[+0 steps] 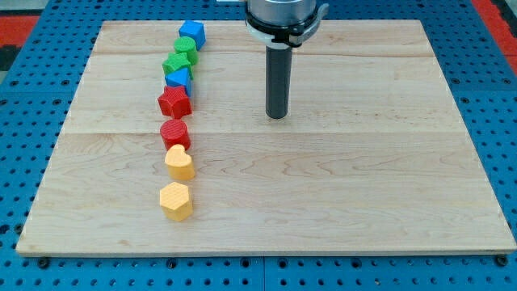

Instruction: Move the yellow blocks slightly towards the left side

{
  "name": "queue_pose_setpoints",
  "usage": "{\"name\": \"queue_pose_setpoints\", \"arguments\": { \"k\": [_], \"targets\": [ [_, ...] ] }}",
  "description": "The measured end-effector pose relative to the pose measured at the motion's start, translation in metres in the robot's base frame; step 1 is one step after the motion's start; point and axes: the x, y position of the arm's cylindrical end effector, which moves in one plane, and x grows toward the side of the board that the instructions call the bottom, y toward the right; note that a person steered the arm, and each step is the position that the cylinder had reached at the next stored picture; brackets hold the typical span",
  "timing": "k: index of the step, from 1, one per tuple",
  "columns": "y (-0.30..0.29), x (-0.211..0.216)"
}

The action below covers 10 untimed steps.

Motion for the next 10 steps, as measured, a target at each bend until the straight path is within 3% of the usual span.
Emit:
{"name": "queue_pose_setpoints", "arguments": {
  "k": [4,6,7,8,10],
  "targets": [
    [0.008,0.004],
    [0.01,0.086],
    [-0.004,0.124],
    [-0.062,0.128],
    [-0.105,0.128]
  ]
}}
